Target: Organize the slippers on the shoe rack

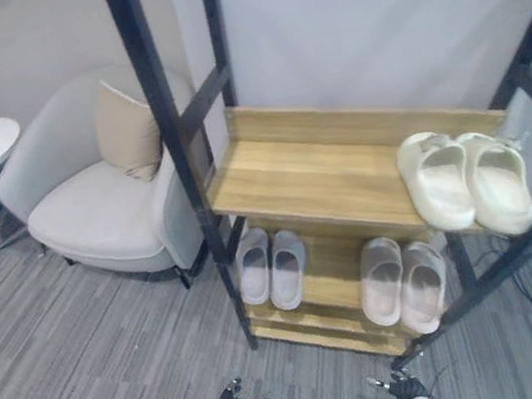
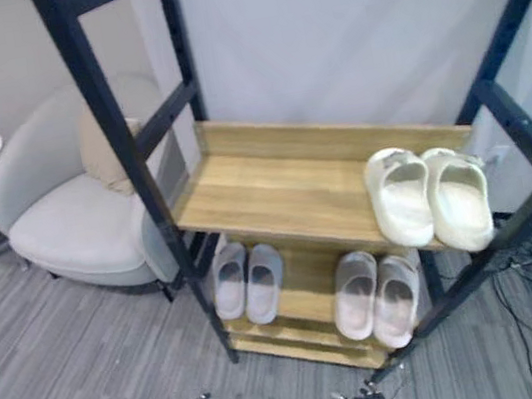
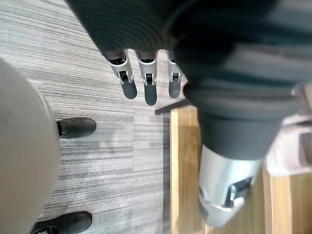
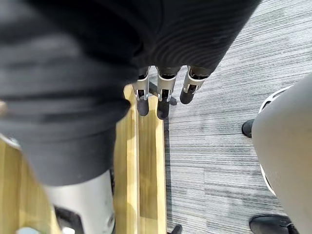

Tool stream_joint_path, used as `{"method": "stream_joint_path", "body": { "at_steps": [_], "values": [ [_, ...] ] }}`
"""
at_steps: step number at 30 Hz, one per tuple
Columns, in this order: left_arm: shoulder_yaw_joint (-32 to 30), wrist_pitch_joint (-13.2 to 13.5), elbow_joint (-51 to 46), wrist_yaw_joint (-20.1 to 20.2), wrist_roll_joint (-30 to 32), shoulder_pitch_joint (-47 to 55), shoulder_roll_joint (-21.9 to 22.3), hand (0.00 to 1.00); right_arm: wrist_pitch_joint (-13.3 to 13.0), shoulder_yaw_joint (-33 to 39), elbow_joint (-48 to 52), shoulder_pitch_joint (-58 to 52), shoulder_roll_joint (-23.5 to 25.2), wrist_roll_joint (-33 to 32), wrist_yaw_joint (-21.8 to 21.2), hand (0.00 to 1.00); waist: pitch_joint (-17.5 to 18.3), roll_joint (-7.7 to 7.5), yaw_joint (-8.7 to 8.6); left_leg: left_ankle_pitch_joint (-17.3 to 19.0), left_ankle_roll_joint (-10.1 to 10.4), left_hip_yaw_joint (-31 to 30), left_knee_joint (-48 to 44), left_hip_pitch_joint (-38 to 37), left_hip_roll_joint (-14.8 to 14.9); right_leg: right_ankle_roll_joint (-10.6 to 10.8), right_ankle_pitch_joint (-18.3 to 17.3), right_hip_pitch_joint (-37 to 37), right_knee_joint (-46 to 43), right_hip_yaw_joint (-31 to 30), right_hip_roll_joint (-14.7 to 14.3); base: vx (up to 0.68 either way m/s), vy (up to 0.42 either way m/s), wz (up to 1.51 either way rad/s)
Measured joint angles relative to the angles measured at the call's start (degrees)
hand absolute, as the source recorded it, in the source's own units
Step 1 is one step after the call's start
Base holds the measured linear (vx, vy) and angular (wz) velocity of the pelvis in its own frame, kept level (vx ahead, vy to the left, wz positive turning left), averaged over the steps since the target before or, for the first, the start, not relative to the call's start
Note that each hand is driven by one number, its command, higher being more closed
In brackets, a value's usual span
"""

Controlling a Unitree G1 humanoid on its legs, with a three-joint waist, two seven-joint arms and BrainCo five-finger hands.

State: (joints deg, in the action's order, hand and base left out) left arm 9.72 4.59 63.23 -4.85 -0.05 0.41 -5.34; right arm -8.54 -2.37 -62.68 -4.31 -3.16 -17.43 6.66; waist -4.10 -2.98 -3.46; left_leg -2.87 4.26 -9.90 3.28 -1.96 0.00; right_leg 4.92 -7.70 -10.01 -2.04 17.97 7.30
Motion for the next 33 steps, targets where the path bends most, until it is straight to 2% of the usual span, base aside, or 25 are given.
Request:
{"method": "stream_joint_path", "body": {
  "at_steps": [1,3,4,5,7,9,11,12,13,14,15,17,19,20,21,22,23,24,26,27,29,30,31,32,33],
  "values": [
    [-1.2,0.0,-0.6,0.0,0.0,-0.8,-0.1,0.00,-0.5,0.4,0.6,-0.1,-0.1,0.0,-0.2,0.00,-1.0,-0.34,0.14,0.9,-0.1,0.4,-1.8,0.6,0.0,-0.1,-0.2,0.1,-0.7,0.0,0.1,-0.04,0.004,0.04],
    [-4.2,0.0,-1.6,0.0,-0.1,-0.8,0.0,0.00,-1.4,1.9,4.0,-1.5,-0.4,-0.1,-1.4,0.00,-3.2,0.01,0.17,3.5,-1.7,6.4,-7.8,4.1,0.0,-0.2,-1.2,1.3,-3.3,-0.7,0.6,-0.06,0.023,-0.12],
    [-4.3,0.1,-2.1,0.0,-0.2,-0.4,-0.1,0.00,-1.8,2.3,5.9,-2.3,-1.0,-0.1,-2.0,0.00,-3.9,0.27,0.07,4.0,-2.4,10.2,-8.3,4.2,0.2,0.0,-2.6,2.5,-5.7,-0.9,1.3,-0.04,0.030,-0.07],
    [-4.3,0.1,-2.4,0.0,-0.2,-0.3,-0.1,0.00,-2.0,2.3,6.0,-2.4,-1.2,-0.1,-2.1,0.00,-3.9,0.21,0.07,4.2,-2.8,10.7,-8.2,4.2,0.1,0.1,-3.2,3.1,-6.7,-1.0,1.8,-0.04,0.050,-0.13],
    [-4.3,0.1,-4.1,0.0,-0.7,0.4,-0.1,0.00,-1.8,2.4,5.8,-2.3,-1.7,1.6,-2.9,0.00,-3.7,-1.07,0.36,6.7,-3.0,15.9,-9.5,4.9,-0.6,2.1,-7.9,6.9,-13.9,-1.7,5.4,0.01,0.079,-0.02],
    [-4.2,0.2,-4.9,0.0,-1.3,0.6,0.2,0.00,-1.5,2.6,5.8,-3.2,-1.8,1.9,-3.2,0.00,-3.7,-2.10,0.41,8.2,-3.4,18.1,-11.0,4.6,-1.4,4.1,-9.6,7.2,-19.4,-1.5,8.3,0.13,0.065,0.28],
    [-4.1,0.1,-5.3,-0.2,-1.9,0.5,1.0,0.00,-1.5,2.7,7.0,-2.9,-1.9,1.9,-3.4,0.00,-3.8,-2.12,0.59,8.8,-3.8,16.4,-11.6,4.1,-2.4,4.4,-7.8,13.7,-34.3,-7.1,10.0,0.17,0.079,0.49],
    [-4.1,0.1,-5.3,-0.2,-2.4,0.4,1.1,0.00,-1.6,2.7,8.0,-3.5,-1.6,2.5,-3.4,0.00,-3.9,-1.65,0.53,8.5,-3.6,13.6,-12.2,3.6,-2.4,2.5,-5.0,17.3,-41.8,-11.2,9.0,0.18,0.061,0.74],
    [-4.1,0.1,-5.3,-0.2,-2.5,0.2,1.1,0.00,-1.7,2.8,8.1,-3.6,-1.6,2.7,-3.3,0.00,-3.8,-1.88,0.44,8.6,-3.5,12.9,-12.7,3.8,-2.2,2.4,-5.9,18.1,-42.7,-12.4,8.3,0.23,-0.014,1.23],
    [-4.1,0.1,-5.4,-0.2,-2.5,0.0,1.6,0.00,-1.7,2.7,8.1,-4.0,-1.4,3.9,-3.3,0.00,-3.6,-2.06,0.45,8.6,-3.4,9.2,-12.9,4.0,-1.9,1.9,-8.6,18.3,-41.5,-15.9,5.8,0.22,-0.073,1.36],
    [-4.1,0.2,-5.4,-0.2,-2.5,0.0,2.2,0.00,-1.7,2.7,8.1,-4.0,-1.4,4.0,-3.3,0.00,-3.6,-1.98,0.82,8.3,-3.0,6.1,-12.5,4.0,-1.8,1.5,-9.6,18.0,-38.5,-17.7,4.8,0.18,-0.096,1.37],
    [-4.2,0.2,-5.4,-0.2,-2.5,-0.1,2.8,0.00,-1.7,2.7,8.2,-3.9,-1.1,4.0,-3.4,0.00,-3.3,-1.69,1.09,7.9,-2.3,2.5,-11.9,4.1,-1.7,1.1,-9.7,17.5,-32.5,-21.6,3.8,0.13,-0.181,1.16],
    [-4.1,0.2,-5.3,-0.1,-2.5,-0.1,2.9,0.00,-1.8,2.5,8.1,-3.8,-0.2,4.0,-3.5,0.00,-2.6,-1.62,1.17,7.5,-1.1,-0.3,-11.1,4.3,-1.8,0.1,-7.6,16.1,-25.4,-25.1,3.5,0.10,-0.318,0.98],
    [-4.1,0.2,-5.1,-0.1,-2.5,0.1,2.9,0.00,-1.7,1.9,7.7,-3.6,0.6,4.0,-3.6,0.00,-1.3,-2.46,1.52,6.9,0.3,-2.0,-9.7,4.5,-2.0,2.4,-7.4,15.2,-21.4,-26.7,3.4,0.08,-0.344,0.58],
    [-4.1,0.2,-5.0,-0.1,-2.5,0.3,3.1,0.00,-1.5,1.9,7.4,-3.4,0.7,4.2,-3.7,0.00,-0.3,-1.44,2.22,6.2,1.3,-2.6,-8.2,4.8,-1.0,2.4,-8.0,14.5,-19.2,-26.0,3.0,0.08,-0.391,0.52],
    [-4.1,0.3,-4.7,-0.1,-2.5,0.3,4.3,0.00,-1.5,1.4,6.8,-3.0,-0.6,4.3,-4.0,0.00,0.0,0.49,3.24,5.3,2.4,-3.4,-6.7,5.2,0.4,2.2,-8.0,13.7,-16.4,-24.5,1.8,0.03,-0.229,0.23],
    [-4.2,0.3,-4.4,-0.1,-2.5,0.3,4.7,0.00,-1.5,1.4,6.5,-2.7,-1.1,4.3,-4.0,0.00,-0.1,0.77,3.49,4.9,2.6,-3.7,-6.2,5.3,0.9,2.0,-7.9,13.6,-16.0,-24.0,1.3,-0.01,-0.255,0.60],
    [-4.1,0.2,-3.6,0.1,-2.5,0.3,5.6,0.00,-1.1,1.5,5.6,-2.5,-2.0,4.0,-3.9,0.00,0.1,2.41,3.20,3.3,3.4,-5.4,-5.4,5.9,2.3,1.5,-7.7,12.8,-15.6,-21.1,0.1,-0.03,-0.233,0.91],
    [-4.2,0.2,-3.7,0.0,-2.5,0.3,6.0,0.00,-1.1,1.2,5.6,-2.5,-2.2,4.1,-3.9,0.00,-0.1,2.66,3.24,2.1,4.4,-7.0,-5.2,6.1,3.5,0.6,-7.8,11.4,-15.7,-17.8,-1.2,-0.04,-0.195,0.98],
    [-4.2,0.3,-4.1,0.0,-2.5,0.3,6.0,0.00,-1.1,0.1,5.6,-2.4,-2.2,4.1,-3.9,0.00,-0.4,2.22,3.42,1.1,4.8,-7.3,-5.1,6.6,4.1,-0.1,-8.2,10.6,-15.7,-15.5,-1.9,-0.08,-0.135,0.93],
    [-4.2,1.0,-4.3,-0.1,-2.5,0.2,5.9,0.00,-1.2,-0.7,5.5,-1.7,-1.6,4.5,-3.9,0.00,-0.8,1.27,3.38,-2.1,3.7,-4.8,-4.4,7.9,4.6,-1.9,-8.8,10.7,-15.9,-12.4,-1.9,-0.10,-0.113,0.91],
    [-4.3,1.4,-4.7,-0.1,-2.5,-0.3,5.7,0.00,-1.2,-0.6,5.5,-1.2,-1.0,5.2,-3.8,0.00,-1.7,-0.24,3.11,-2.8,1.4,1.6,-4.5,8.4,5.0,-3.2,-8.4,11.3,-15.7,-9.9,-1.1,-0.19,-0.070,0.78],
    [-4.1,1.3,-4.5,0.0,-2.5,-1.0,5.7,0.00,-1.2,-0.5,5.4,-1.1,-0.7,5.7,-3.8,0.00,-2.0,-0.57,2.92,1.2,0.5,8.5,-10.5,9.9,5.2,-3.4,-8.3,11.4,-16.0,-8.2,-0.5,-0.16,-0.048,0.73],
    [-4.1,1.3,-4.5,0.0,-2.5,-1.1,5.7,0.00,-1.2,-0.5,5.4,-1.1,-0.7,5.7,-3.8,0.00,-2.1,-0.76,2.85,3.1,-0.1,10.7,-13.5,10.4,5.2,-3.5,-8.2,11.4,-16.2,-7.4,-0.1,-0.18,0.000,0.68],
    [-3.6,1.3,-4.3,0.0,-2.5,-1.3,5.6,0.00,-1.2,-0.1,5.5,-1.5,-0.6,5.7,-3.9,0.00,-2.4,-1.19,2.47,7.5,-1.3,14.3,-19.7,10.9,5.0,-3.4,-8.2,11.4,-16.8,-5.9,1.1,-0.09,0.044,0.54]
  ]
}}
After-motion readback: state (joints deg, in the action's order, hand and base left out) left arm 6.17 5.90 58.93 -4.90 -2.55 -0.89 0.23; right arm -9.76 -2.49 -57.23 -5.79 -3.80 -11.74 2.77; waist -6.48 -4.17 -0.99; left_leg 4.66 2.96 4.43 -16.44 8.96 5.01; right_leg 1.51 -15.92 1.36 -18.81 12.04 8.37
